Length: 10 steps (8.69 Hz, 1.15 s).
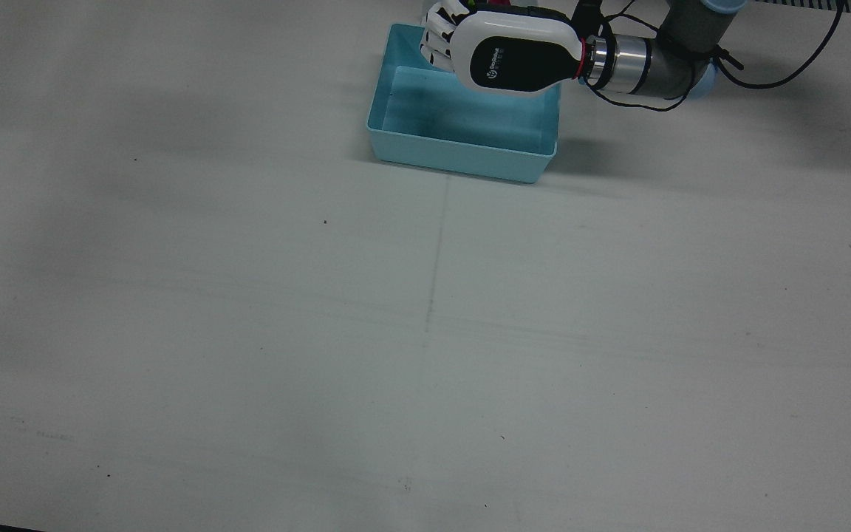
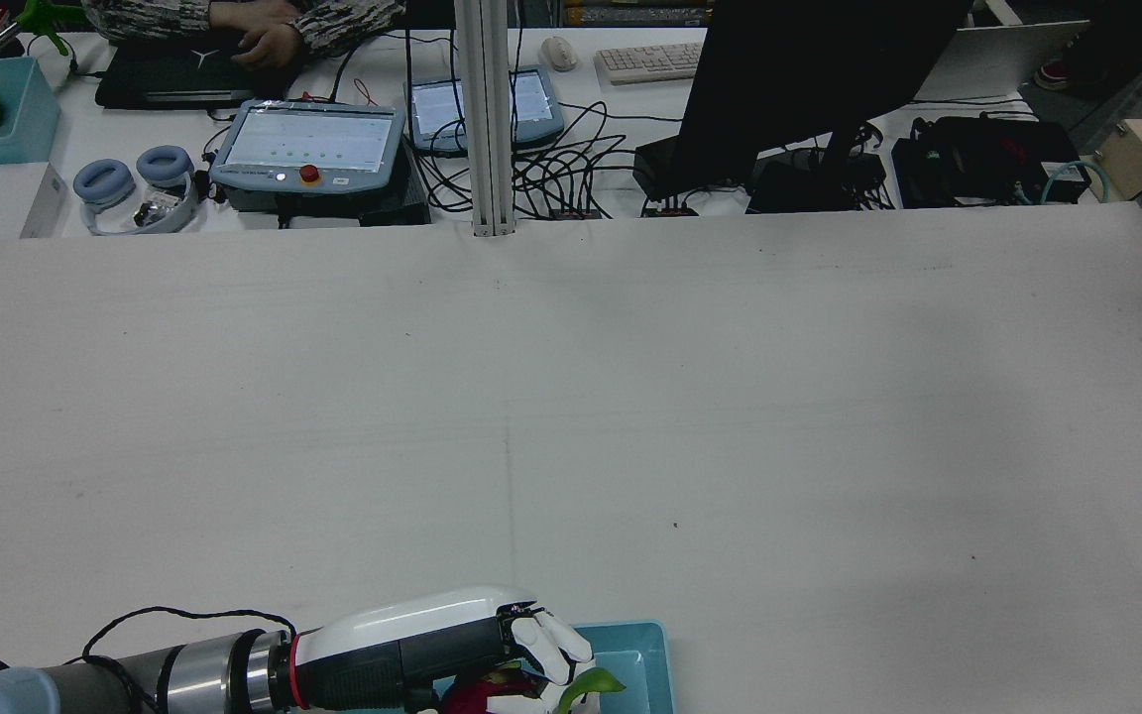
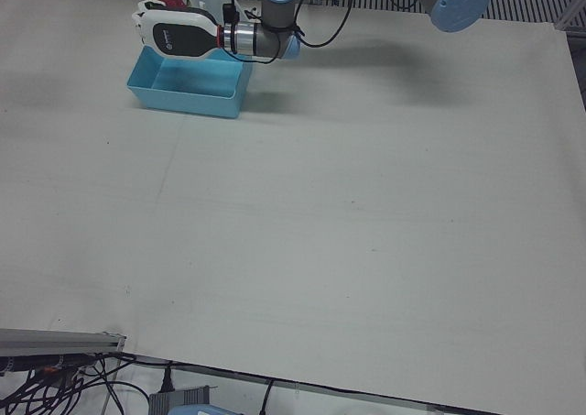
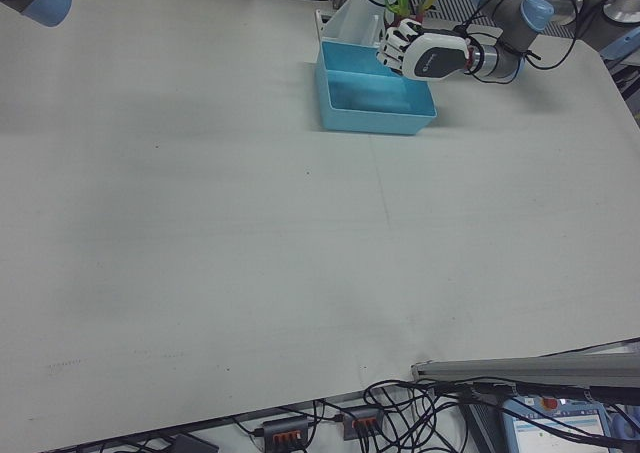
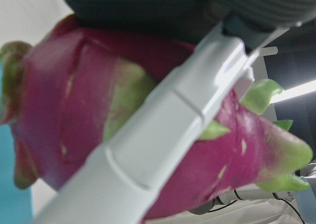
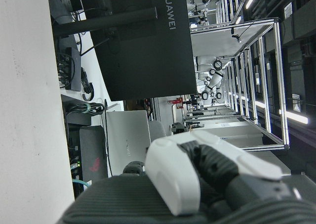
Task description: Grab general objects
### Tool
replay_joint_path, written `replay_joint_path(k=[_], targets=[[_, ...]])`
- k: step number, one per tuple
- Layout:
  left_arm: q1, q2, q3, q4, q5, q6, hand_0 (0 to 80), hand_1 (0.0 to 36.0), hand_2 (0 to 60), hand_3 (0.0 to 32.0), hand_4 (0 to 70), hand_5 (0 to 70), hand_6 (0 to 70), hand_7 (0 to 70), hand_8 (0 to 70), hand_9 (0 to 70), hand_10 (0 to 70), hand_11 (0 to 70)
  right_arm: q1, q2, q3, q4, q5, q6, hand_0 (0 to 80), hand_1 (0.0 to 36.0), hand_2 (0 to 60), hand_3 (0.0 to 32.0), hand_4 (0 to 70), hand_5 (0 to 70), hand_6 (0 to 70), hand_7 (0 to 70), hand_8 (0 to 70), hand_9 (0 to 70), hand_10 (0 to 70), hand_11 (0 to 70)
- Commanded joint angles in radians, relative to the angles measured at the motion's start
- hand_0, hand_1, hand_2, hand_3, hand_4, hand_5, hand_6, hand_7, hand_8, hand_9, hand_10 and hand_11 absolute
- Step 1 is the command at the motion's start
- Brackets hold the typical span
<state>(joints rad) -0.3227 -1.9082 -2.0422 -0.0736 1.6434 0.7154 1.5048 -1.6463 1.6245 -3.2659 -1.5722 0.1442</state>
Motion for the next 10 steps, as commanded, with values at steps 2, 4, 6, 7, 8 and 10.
replay_joint_path(k=[2, 4, 6, 7, 8, 10], targets=[[-0.001, 0.113, 0.002, -0.067, -0.036, 0.007, 80.0, 36.0, 60.0, 0.6, 0.0, 47.2, 0.0, 31.0, 0.0, 4.8, 17.3, 32.0, 0.0, 0.0, 0.0, 0.0, 0.0, 0.0, 0.0, 0.0, 0.0, 0.0, 0.0, 0.0, 0.0, 0.0, 0.0, 0.0, 0.0, 0.0], [0.001, 0.116, 0.0, -0.078, -0.045, 0.007, 80.0, 36.0, 60.0, 3.4, 0.0, 13.9, 0.0, 15.0, 0.0, 1.6, 0.0, 3.3, 0.0, 0.0, 0.0, 0.0, 0.0, 0.0, 0.0, 0.0, 0.0, 0.0, 0.0, 0.0, 0.0, 0.0, 0.0, 0.0, 0.0, 0.0], [-0.03, 0.12, -0.001, -0.078, -0.045, 0.003, 80.0, 36.0, 60.0, 0.4, 0.0, 29.7, 0.0, 20.4, 0.0, 2.6, 0.0, 0.0, 0.0, 0.0, 0.0, 0.0, 0.0, 0.0, 0.0, 0.0, 0.0, 0.0, 0.0, 0.0, 0.0, 0.0, 0.0, 0.0, 0.0, 0.0], [-0.115, 0.12, 0.02, -0.058, -0.045, 0.003, 80.0, 36.0, 60.0, 0.0, 0.0, 43.8, 0.0, 29.7, 0.0, 4.5, 0.0, 0.0, 0.0, 0.0, 0.0, 0.0, 0.0, 0.0, 0.0, 0.0, 0.0, 0.0, 0.0, 0.0, 0.0, 0.0, 0.0, 0.0, 0.0, 0.0], [-0.23, 0.12, 0.072, -0.06, -0.045, 0.003, 80.0, 36.0, 60.0, 0.0, 0.0, 63.3, 0.0, 35.8, 0.0, 5.7, 0.0, 3.4, 0.0, 0.0, 0.0, 0.0, 0.0, 0.0, 0.0, 0.0, 0.0, 0.0, 0.0, 0.0, 0.0, 0.0, 0.0, 0.0, 0.0, 0.0], [-0.398, 0.112, 0.213, -0.084, -0.045, -0.001, 80.0, 36.0, 60.0, 0.0, 0.0, 70.0, 0.0, 43.8, 0.0, 7.3, 0.0, 1.7, 0.0, 0.0, 0.0, 0.0, 0.0, 0.0, 0.0, 0.0, 0.0, 0.0, 0.0, 0.0, 0.0, 0.0, 0.0, 0.0, 0.0, 0.0]])
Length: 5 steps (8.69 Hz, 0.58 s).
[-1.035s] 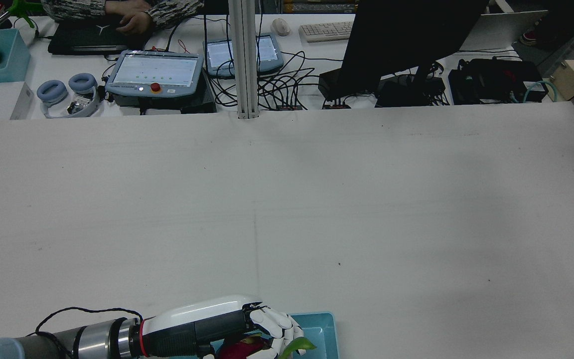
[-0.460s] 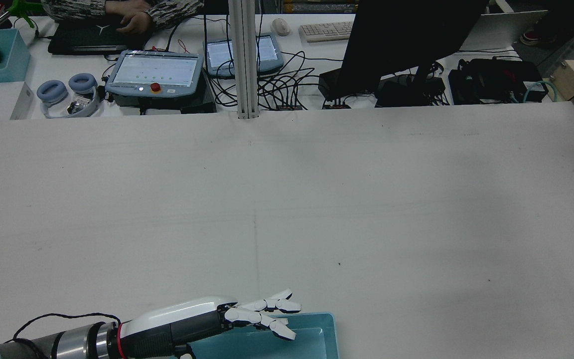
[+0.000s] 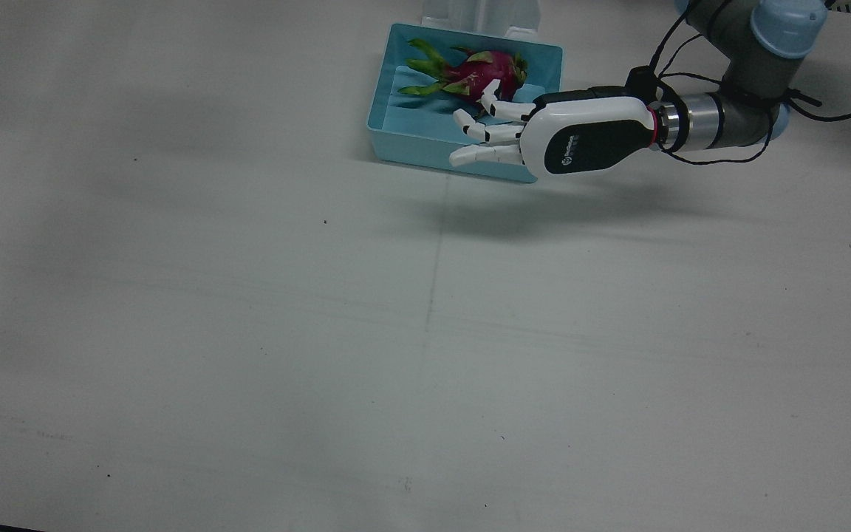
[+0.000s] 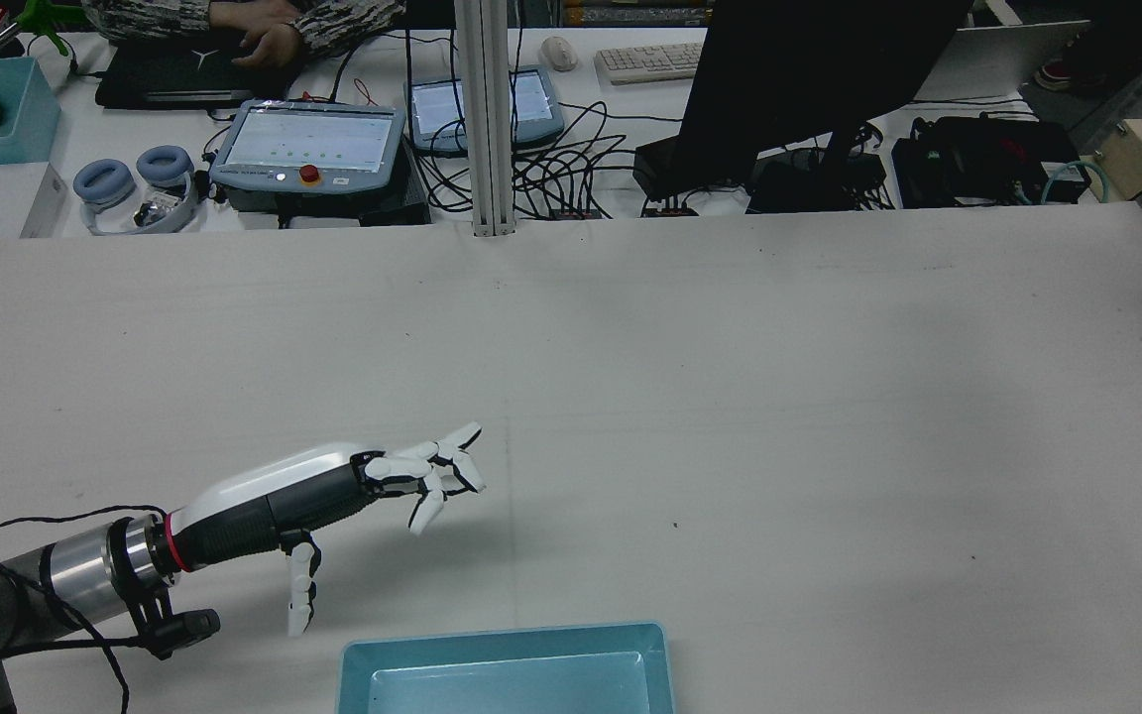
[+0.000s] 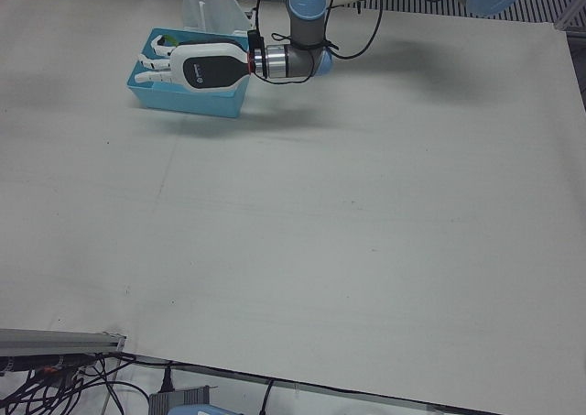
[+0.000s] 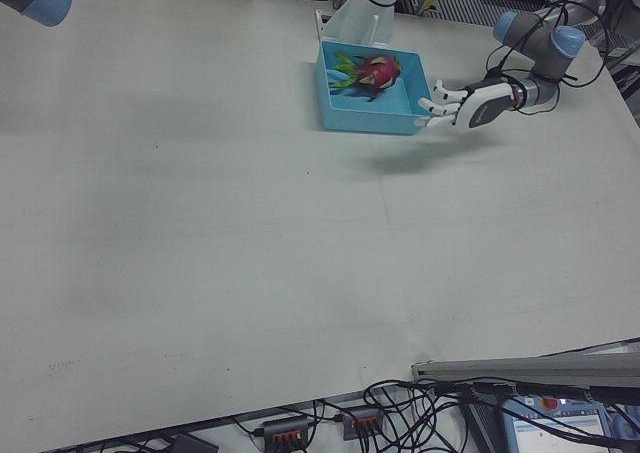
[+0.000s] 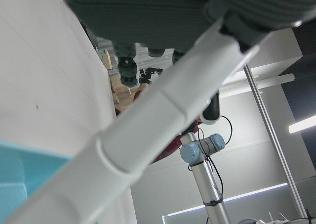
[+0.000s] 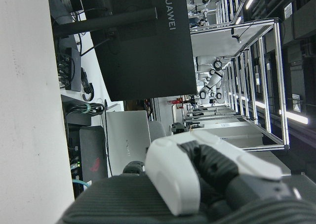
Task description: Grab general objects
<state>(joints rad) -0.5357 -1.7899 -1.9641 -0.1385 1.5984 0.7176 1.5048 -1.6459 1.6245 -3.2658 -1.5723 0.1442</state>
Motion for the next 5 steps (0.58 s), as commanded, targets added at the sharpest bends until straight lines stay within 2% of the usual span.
replay_joint_path(k=[1, 2, 3, 4, 5], targets=[[-0.261, -0.008, 0.202, -0.061, 0.0, -0.003, 80.0, 36.0, 60.0, 0.0, 0.0, 70.0, 0.4, 44.6, 0.0, 7.5, 0.5, 6.5, 0.0, 0.0, 0.0, 0.0, 0.0, 0.0, 0.0, 0.0, 0.0, 0.0, 0.0, 0.0, 0.0, 0.0, 0.0, 0.0, 0.0, 0.0], [-0.364, -0.005, 0.267, -0.088, 0.001, -0.001, 80.0, 36.0, 60.0, 0.0, 0.0, 70.0, 2.1, 46.2, 0.0, 7.8, 2.1, 9.3, 0.0, 0.0, 0.0, 0.0, 0.0, 0.0, 0.0, 0.0, 0.0, 0.0, 0.0, 0.0, 0.0, 0.0, 0.0, 0.0, 0.0, 0.0], [-0.466, -0.006, 0.375, -0.14, 0.002, 0.0, 80.0, 36.0, 60.0, 0.0, 0.0, 70.0, 4.7, 49.8, 0.1, 8.5, 6.0, 15.1, 0.0, 0.0, 0.0, 0.0, 0.0, 0.0, 0.0, 0.0, 0.0, 0.0, 0.0, 0.0, 0.0, 0.0, 0.0, 0.0, 0.0, 0.0], [-0.536, -0.008, 0.519, -0.241, 0.0, -0.007, 80.0, 36.0, 60.0, 0.0, 0.0, 70.0, 8.7, 55.1, 0.7, 9.6, 10.0, 20.9, 0.0, 0.0, -0.002, 0.0, 0.0, 0.0, 0.0, 0.0, 0.0, 0.0, 0.0, 0.0, 0.0, 0.0, 0.0, 0.0, 0.0, 0.0], [-0.579, -0.016, 0.641, -0.322, 0.0, -0.013, 80.0, 36.0, 60.0, 0.0, 2.4, 70.0, 12.2, 59.0, 1.4, 10.4, 11.0, 22.1, 0.0, 0.0, -0.002, 0.0, 0.0, 0.0, 0.0, 0.0, 0.0, 0.0, 0.0, 0.0, 0.0, 0.0, 0.0, 0.0, 0.0, 0.0]])
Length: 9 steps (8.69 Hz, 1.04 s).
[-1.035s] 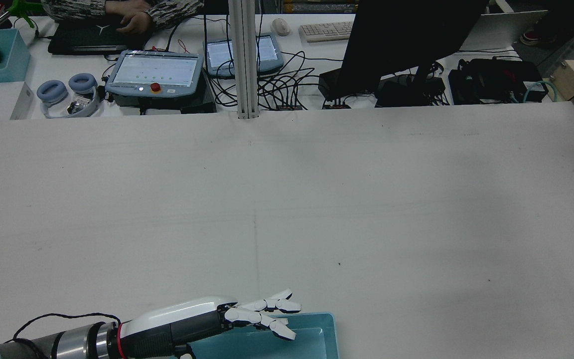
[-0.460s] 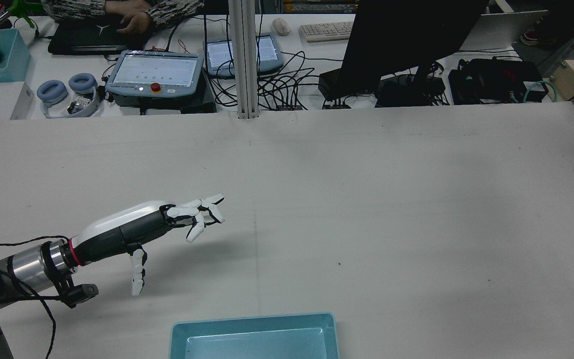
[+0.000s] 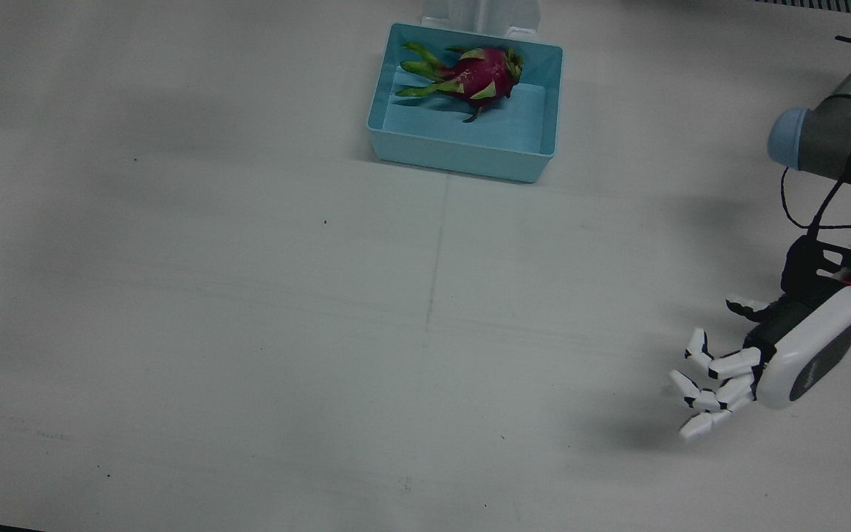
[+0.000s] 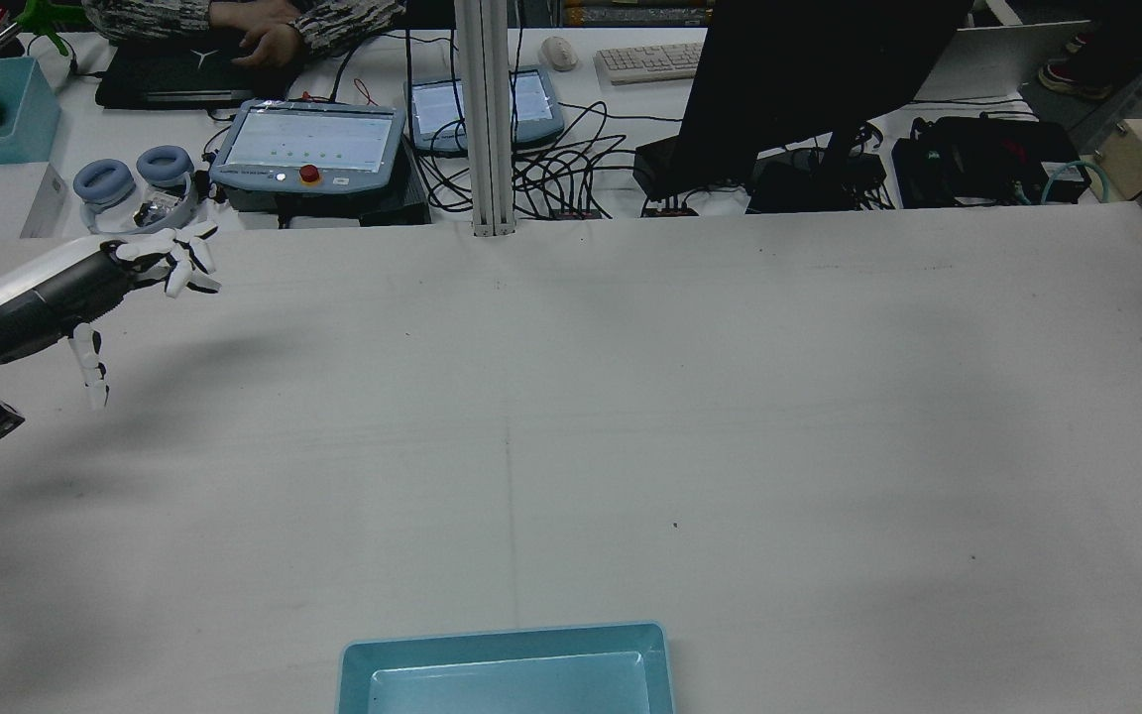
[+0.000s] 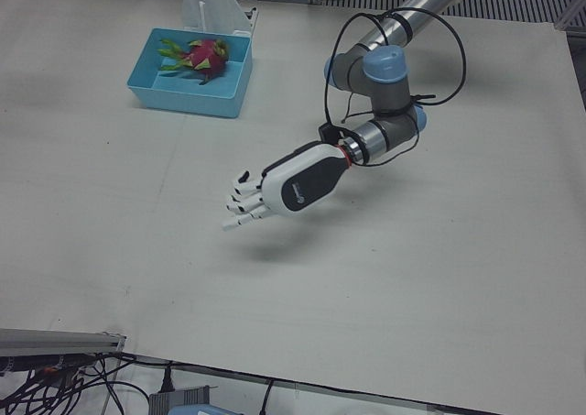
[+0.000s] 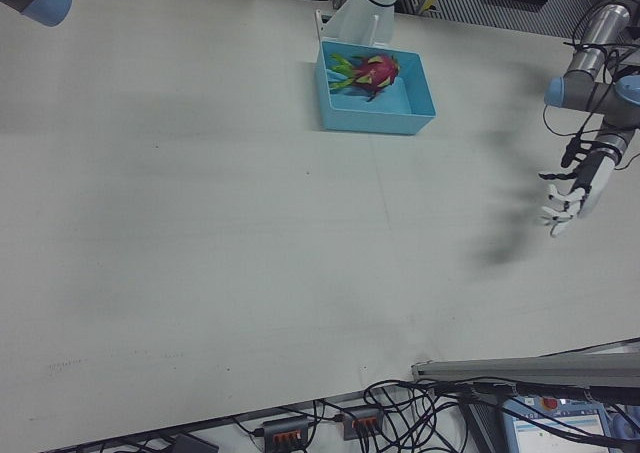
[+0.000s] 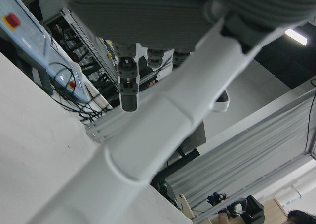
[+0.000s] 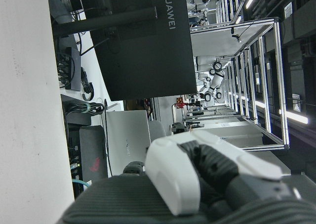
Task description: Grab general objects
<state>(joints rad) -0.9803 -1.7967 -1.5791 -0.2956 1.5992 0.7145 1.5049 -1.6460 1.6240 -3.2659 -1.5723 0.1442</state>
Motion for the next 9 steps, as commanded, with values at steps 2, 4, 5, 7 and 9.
replay_joint_path(k=[2, 4, 5, 7, 9], targets=[[-0.214, -0.021, 0.329, -0.194, -0.004, -0.006, 80.0, 36.0, 60.0, 0.0, 6.1, 70.0, 15.2, 64.1, 2.0, 11.4, 12.7, 24.5, 0.0, 0.0, -0.001, 0.0, 0.0, 0.0, 0.0, 0.0, 0.0, 0.0, 0.0, 0.0, 0.0, 0.0, 0.0, 0.0, 0.0, 0.0], [-0.219, -0.016, 0.412, -0.259, -0.098, -0.012, 80.0, 36.0, 60.0, 0.0, 7.4, 70.0, 17.1, 67.1, 2.4, 12.0, 16.5, 30.0, 0.0, 0.0, -0.001, 0.0, 0.0, 0.0, 0.0, 0.0, 0.0, 0.0, 0.0, 0.0, 0.0, 0.0, 0.0, 0.0, 0.0, 0.0], [-0.239, -0.007, 0.413, -0.273, -0.102, -0.012, 80.0, 36.0, 60.0, 0.0, 5.6, 70.0, 15.9, 65.9, 2.1, 11.7, 15.2, 28.1, 0.0, 0.0, -0.001, 0.0, 0.0, 0.0, 0.0, 0.0, 0.0, 0.0, 0.0, 0.0, 0.0, 0.0, 0.0, 0.0, 0.0, 0.0], [-0.274, 0.023, 0.421, -0.292, -0.135, 0.002, 80.0, 36.0, 60.0, 0.0, 12.4, 70.0, 20.5, 70.0, 3.1, 12.7, 18.4, 32.6, 0.0, 0.0, -0.001, 0.0, 0.0, 0.0, 0.0, 0.0, 0.0, 0.0, 0.0, 0.0, 0.0, 0.0, 0.0, 0.0, 0.0, 0.0], [-0.274, 0.033, 0.423, -0.26, -0.153, 0.006, 80.0, 36.0, 60.0, 0.0, 22.0, 70.0, 26.8, 70.0, 4.3, 14.1, 16.7, 29.8, 0.0, 0.0, -0.001, 0.0, 0.0, 0.0, 0.0, 0.0, 0.0, 0.0, 0.0, 0.0, 0.0, 0.0, 0.0, 0.0, 0.0, 0.0]])
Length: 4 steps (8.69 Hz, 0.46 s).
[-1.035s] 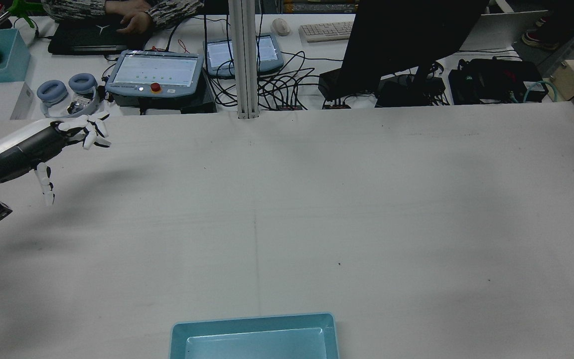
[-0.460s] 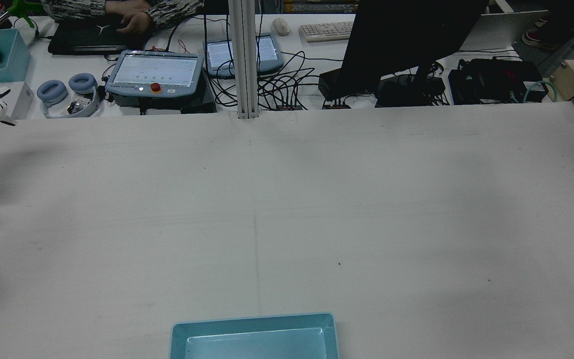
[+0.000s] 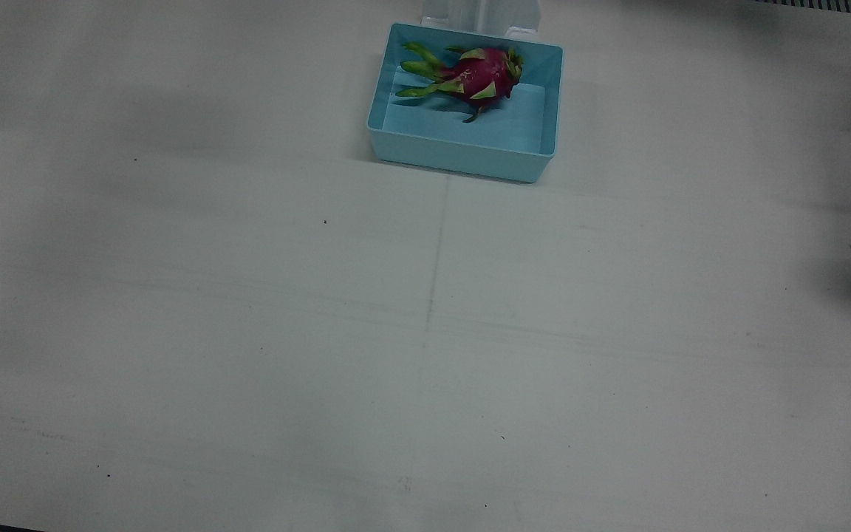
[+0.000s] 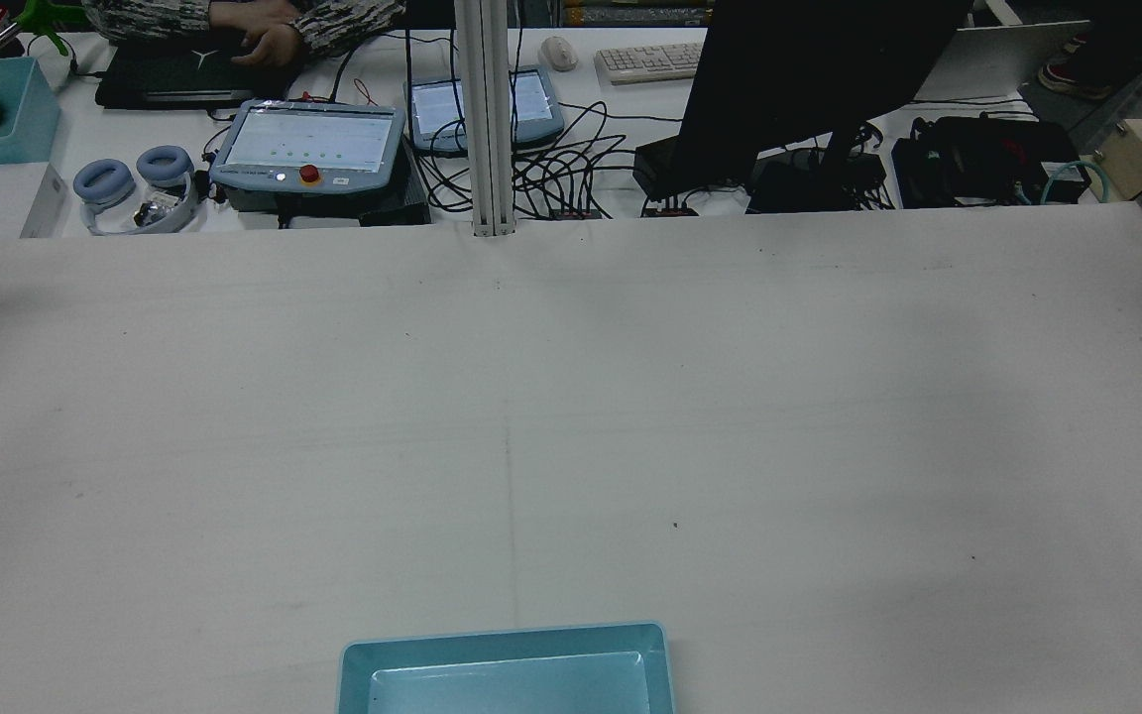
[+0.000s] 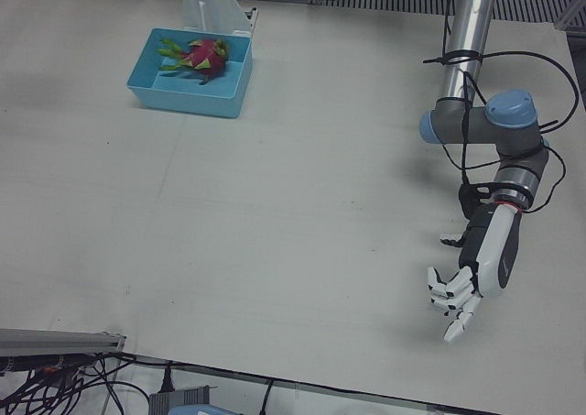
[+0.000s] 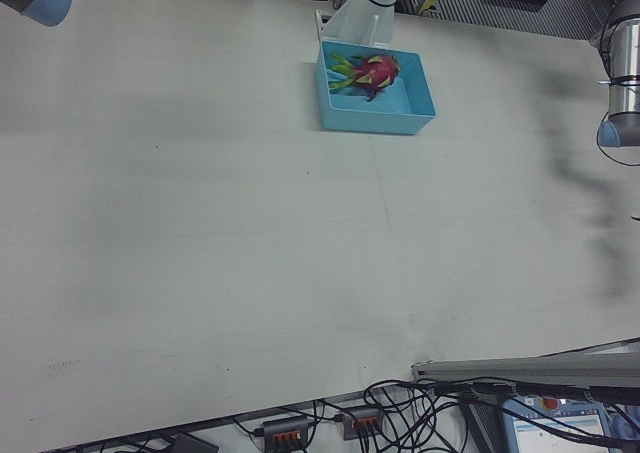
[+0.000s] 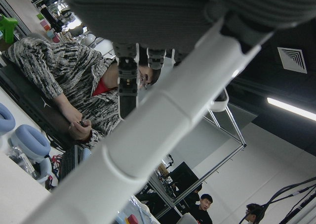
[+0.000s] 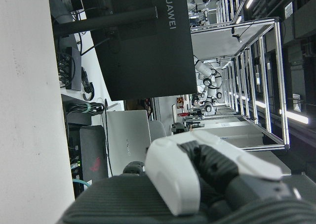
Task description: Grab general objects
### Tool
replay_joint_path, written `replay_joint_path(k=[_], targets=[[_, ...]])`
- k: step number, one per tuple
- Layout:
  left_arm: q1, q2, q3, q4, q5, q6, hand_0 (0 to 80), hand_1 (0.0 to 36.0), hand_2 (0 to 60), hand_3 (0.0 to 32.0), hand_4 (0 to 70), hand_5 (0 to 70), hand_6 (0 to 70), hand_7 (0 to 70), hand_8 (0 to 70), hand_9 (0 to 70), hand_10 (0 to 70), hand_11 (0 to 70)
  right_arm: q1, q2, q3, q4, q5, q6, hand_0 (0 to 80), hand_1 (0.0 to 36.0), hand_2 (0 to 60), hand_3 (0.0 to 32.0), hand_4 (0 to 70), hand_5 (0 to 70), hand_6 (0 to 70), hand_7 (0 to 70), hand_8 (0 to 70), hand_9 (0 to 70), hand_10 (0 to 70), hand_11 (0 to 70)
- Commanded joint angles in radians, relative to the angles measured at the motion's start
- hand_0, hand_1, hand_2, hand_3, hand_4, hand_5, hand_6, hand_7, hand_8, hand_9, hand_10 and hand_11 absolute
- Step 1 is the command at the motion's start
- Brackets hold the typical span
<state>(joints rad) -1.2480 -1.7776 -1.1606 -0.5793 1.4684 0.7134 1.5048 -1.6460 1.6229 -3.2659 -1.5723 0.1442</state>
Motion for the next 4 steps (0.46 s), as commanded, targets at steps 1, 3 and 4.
replay_joint_path(k=[1, 3, 4], targets=[[-0.007, 0.013, -0.004, 0.065, -0.022, 0.05, 80.0, 36.0, 60.0, 0.0, 28.7, 70.0, 29.8, 70.0, 4.9, 15.4, 10.0, 19.9, 0.0, 0.0, 0.002, 0.0, 0.0, 0.0, 0.0, 0.0, 0.0, 0.0, 0.0, 0.0, 0.0, 0.0, 0.0, 0.0, 0.0, 0.0], [-0.007, 0.012, -0.01, 0.087, -0.023, 0.106, 0.0, 8.9, 60.0, 0.0, 38.8, 70.0, 27.2, 70.0, 4.4, 15.7, 0.0, 0.0, 0.0, 0.0, 0.0, 0.0, 0.0, 0.0, 0.0, 0.0, 0.0, 0.0, 0.0, 0.0, 0.0, 0.0, 0.0, 0.0, 0.0, 0.0], [-0.008, 0.015, -0.01, 0.087, -0.043, 0.107, 0.0, 9.2, 60.0, 0.0, 37.5, 70.0, 26.9, 70.0, 4.3, 15.5, 0.0, 0.0, 0.0, 0.0, 0.002, 0.0, 0.0, 0.0, 0.0, 0.0, 0.0, 0.0, 0.0, 0.0, 0.0, 0.0, 0.0, 0.0, 0.0, 0.0]])
